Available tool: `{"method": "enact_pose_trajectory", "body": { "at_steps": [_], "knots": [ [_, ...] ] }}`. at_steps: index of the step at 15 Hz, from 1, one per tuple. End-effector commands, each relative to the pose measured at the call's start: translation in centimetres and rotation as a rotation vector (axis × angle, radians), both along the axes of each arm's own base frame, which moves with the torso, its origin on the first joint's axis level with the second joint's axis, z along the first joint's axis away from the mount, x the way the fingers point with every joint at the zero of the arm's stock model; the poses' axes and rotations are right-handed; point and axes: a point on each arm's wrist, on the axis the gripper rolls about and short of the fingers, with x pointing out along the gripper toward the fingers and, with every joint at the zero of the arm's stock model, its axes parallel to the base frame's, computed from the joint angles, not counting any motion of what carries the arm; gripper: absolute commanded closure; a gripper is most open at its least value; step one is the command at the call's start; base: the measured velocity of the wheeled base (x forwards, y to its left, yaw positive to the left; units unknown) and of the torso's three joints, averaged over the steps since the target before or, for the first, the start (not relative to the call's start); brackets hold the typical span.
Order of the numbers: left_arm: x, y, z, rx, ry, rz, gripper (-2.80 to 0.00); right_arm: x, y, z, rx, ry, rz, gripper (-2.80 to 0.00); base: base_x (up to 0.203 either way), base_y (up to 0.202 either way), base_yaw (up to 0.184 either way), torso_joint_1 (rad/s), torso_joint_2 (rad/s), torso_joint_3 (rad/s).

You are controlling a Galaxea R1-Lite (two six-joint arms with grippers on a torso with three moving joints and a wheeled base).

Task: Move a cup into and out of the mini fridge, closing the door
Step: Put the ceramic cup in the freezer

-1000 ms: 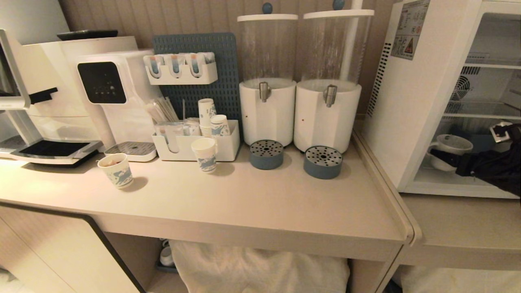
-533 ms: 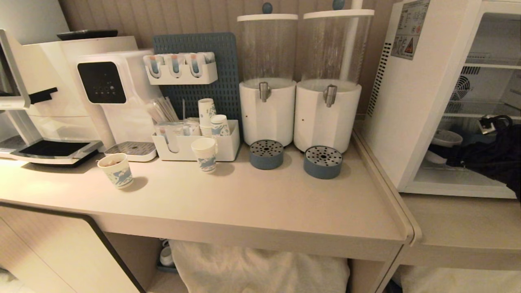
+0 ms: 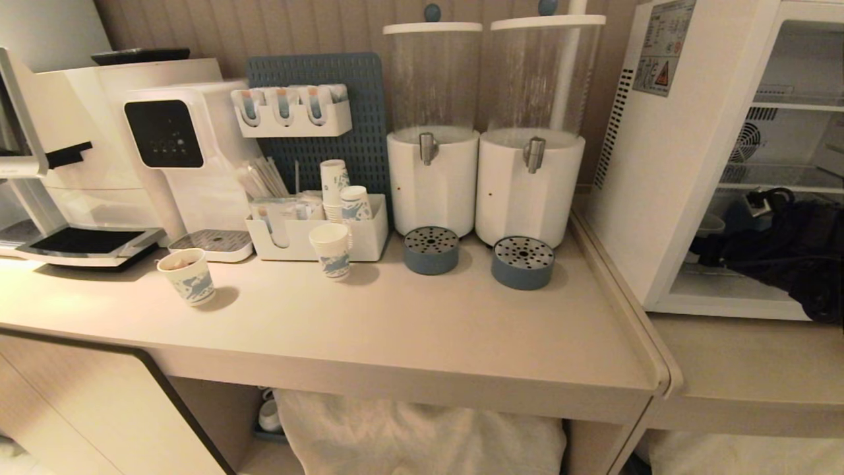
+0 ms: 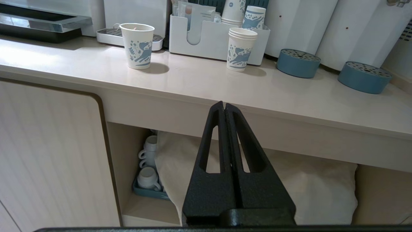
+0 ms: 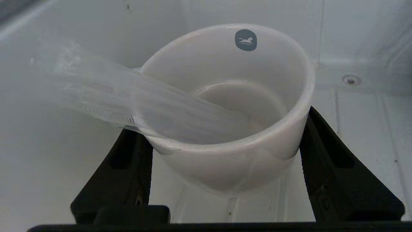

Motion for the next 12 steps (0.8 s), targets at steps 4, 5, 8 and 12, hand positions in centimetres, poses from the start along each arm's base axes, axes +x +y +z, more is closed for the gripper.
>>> {"method": "enact_pose_trajectory", "body": {
  "at_steps": [4,5,8,12],
  "knots": [
    [0.3,0.0,-1.1,-0.001,0.034,0.001,0.00,1.2,-0.2,0.0,-0.002,-0.007,0.001,0.00,0.000,0.000,0.000,0.000,0.00,0.000],
    [0.3,0.0,-1.1,-0.001,0.034,0.001,0.00,1.3,-0.1,-0.1,-0.001,-0.002,0.002,0.00,0.000,0.000,0.000,0.000,0.00,0.000],
    [0.3,0.0,-1.1,-0.001,0.034,0.001,0.00,1.7,-0.3,-0.8,0.003,0.009,-0.005,0.00,0.000,0.000,0.000,0.000,0.00,0.000],
    [0.3,0.0,-1.1,-0.001,0.034,0.001,0.00,1.8,-0.4,-1.2,0.001,0.017,-0.023,0.00,0.000,0.000,0.000,0.000,0.00,0.000]
  ]
}}
